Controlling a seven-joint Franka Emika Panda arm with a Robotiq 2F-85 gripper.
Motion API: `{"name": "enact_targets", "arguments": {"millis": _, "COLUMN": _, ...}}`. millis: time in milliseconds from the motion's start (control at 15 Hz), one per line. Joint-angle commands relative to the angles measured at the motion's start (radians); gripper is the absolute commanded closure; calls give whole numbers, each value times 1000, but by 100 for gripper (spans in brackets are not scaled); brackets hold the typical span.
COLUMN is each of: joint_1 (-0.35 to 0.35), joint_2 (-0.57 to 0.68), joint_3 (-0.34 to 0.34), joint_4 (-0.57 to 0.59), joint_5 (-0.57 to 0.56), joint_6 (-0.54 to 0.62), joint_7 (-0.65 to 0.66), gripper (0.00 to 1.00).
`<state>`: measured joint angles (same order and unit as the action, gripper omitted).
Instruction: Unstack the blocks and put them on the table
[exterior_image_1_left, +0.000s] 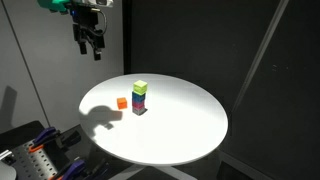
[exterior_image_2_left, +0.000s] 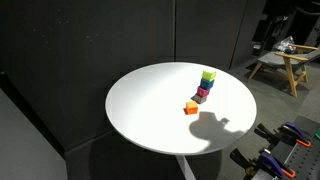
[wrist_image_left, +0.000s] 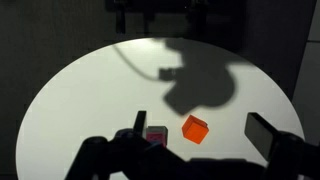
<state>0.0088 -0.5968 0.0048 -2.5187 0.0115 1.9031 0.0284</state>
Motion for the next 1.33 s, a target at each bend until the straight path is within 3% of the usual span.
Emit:
{"name": "enact_targets", "arguments": {"millis": 0, "joint_1": -3, "joint_2": 0, "joint_3": 2, "joint_4": 2, "joint_5": 1, "joint_6": -2, "joint_7": -1, "gripper": 0}}
{"name": "enact_targets", "arguments": {"millis": 800, "joint_1": -3, "joint_2": 0, "joint_3": 2, "joint_4": 2, "joint_5": 1, "joint_6": -2, "joint_7": -1, "gripper": 0}}
{"name": "enact_targets", "arguments": {"millis": 1267, "joint_1": -7, "joint_2": 129, "joint_3": 9, "joint_4": 70, "joint_5": 4, "joint_6": 102, "joint_7": 34, "gripper": 0}}
